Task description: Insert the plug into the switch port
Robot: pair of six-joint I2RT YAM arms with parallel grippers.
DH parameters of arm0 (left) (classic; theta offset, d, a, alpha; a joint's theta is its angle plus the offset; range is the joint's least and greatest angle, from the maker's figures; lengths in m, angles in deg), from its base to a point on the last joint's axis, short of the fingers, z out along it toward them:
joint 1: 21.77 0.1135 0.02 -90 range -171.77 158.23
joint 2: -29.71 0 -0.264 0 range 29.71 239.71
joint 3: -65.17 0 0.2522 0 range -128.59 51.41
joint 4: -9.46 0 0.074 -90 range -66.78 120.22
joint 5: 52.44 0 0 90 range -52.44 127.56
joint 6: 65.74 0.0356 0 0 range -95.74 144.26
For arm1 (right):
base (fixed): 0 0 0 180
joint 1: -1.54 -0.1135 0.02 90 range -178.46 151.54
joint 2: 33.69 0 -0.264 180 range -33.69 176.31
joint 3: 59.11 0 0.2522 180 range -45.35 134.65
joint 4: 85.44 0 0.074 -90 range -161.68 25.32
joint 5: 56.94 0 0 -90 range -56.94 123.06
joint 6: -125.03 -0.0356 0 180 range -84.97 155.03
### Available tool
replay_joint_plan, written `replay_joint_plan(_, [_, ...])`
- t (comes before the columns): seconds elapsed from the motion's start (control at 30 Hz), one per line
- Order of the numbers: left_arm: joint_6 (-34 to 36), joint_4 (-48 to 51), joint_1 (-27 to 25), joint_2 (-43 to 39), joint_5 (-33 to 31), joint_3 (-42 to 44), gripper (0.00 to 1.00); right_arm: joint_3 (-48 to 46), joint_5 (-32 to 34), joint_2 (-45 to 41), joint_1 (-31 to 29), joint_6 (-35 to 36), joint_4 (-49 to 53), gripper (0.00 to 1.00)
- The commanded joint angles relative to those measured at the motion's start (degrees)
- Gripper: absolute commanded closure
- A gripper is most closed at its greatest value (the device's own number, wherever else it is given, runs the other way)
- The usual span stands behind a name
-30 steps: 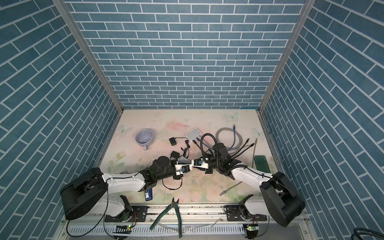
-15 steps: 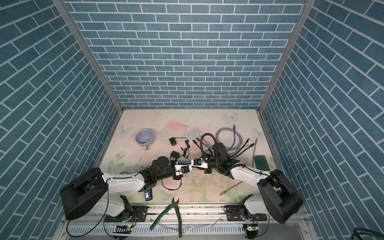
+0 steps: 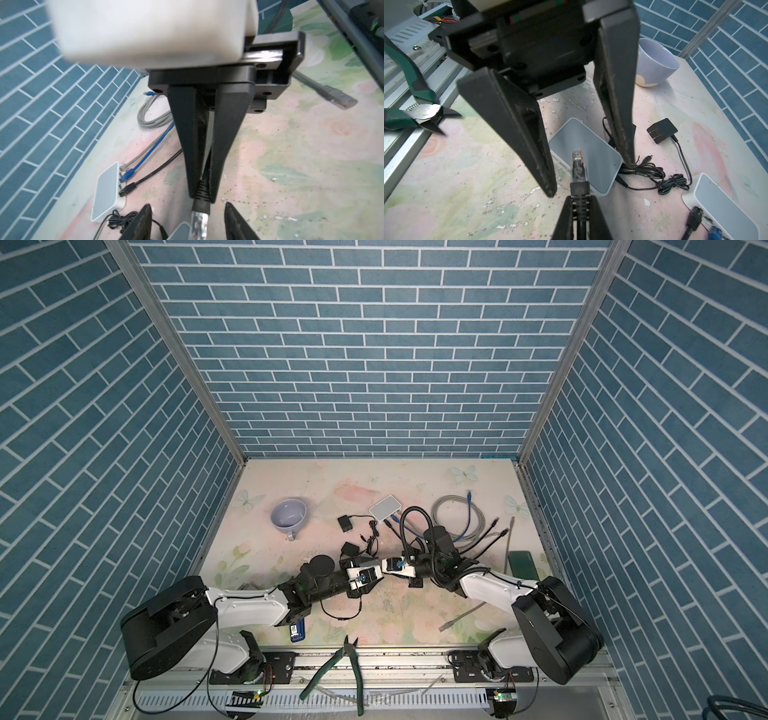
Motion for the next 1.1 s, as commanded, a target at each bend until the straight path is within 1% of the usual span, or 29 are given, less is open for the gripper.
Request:
replay_joint_plan(0.0, [-7.2, -2.5, 0.3, -1.7, -4.3, 1.2, 0.3, 0.4, 1.6, 1.1, -0.3, -1.5, 0.0, 0.95])
replay_joint_plan(0.1, [-13.8, 6.7, 0.4, -5.9, -7.5, -0.8, 0.27, 0.4, 3.1, 2.0, -0.3, -2.7, 0.8, 0.96])
replay_joint_plan(0.17, [-17.9, 16.4, 0.4, -8.8, -9.8, -3.4, 0.26, 0.1, 4.0, 2.6, -0.3, -3.8, 0.3, 0.96])
replay_joint_plan(0.27, [-22.5, 27.8, 0.4, -11.8, -12.6, -6.6, 0.24, -1.0, 6.2, 3.4, -0.3, -7.5, -3.5, 0.96])
replay_joint_plan(0.37, [-25.7, 33.7, 0.4, -13.4, -13.9, -7.2, 0.19, -1.8, 7.9, 4.5, -0.4, -10.5, -5.6, 0.96])
replay_joint_plan(0.47, [-29.4, 35.5, 0.4, -14.0, -14.9, -6.2, 0.15, -2.2, 9.2, 5.7, -0.6, -12.9, -7.1, 0.96])
replay_joint_plan(0.63, [-35.8, 37.5, 0.4, -13.5, -16.3, -5.6, 0.14, -3.0, 10.9, 6.9, -1.4, -14.7, -8.4, 0.96])
replay_joint_plan(0.77, [-42.3, 37.3, 0.4, -11.4, -21.3, -6.0, 0.13, -3.6, 12.2, 8.1, -2.2, -15.2, -9.6, 0.96])
replay_joint_plan(0.87, [-43.7, 35.8, 0.4, -8.9, -22.2, -6.5, 0.13, -4.2, 13.1, 8.8, -2.7, -15.5, -10.4, 0.96])
replay_joint_plan(1.07, [-46.3, 34.5, 0.4, -3.0, -21.6, -8.7, 0.12, -5.5, 14.9, 8.9, -3.3, -15.5, -10.9, 0.96])
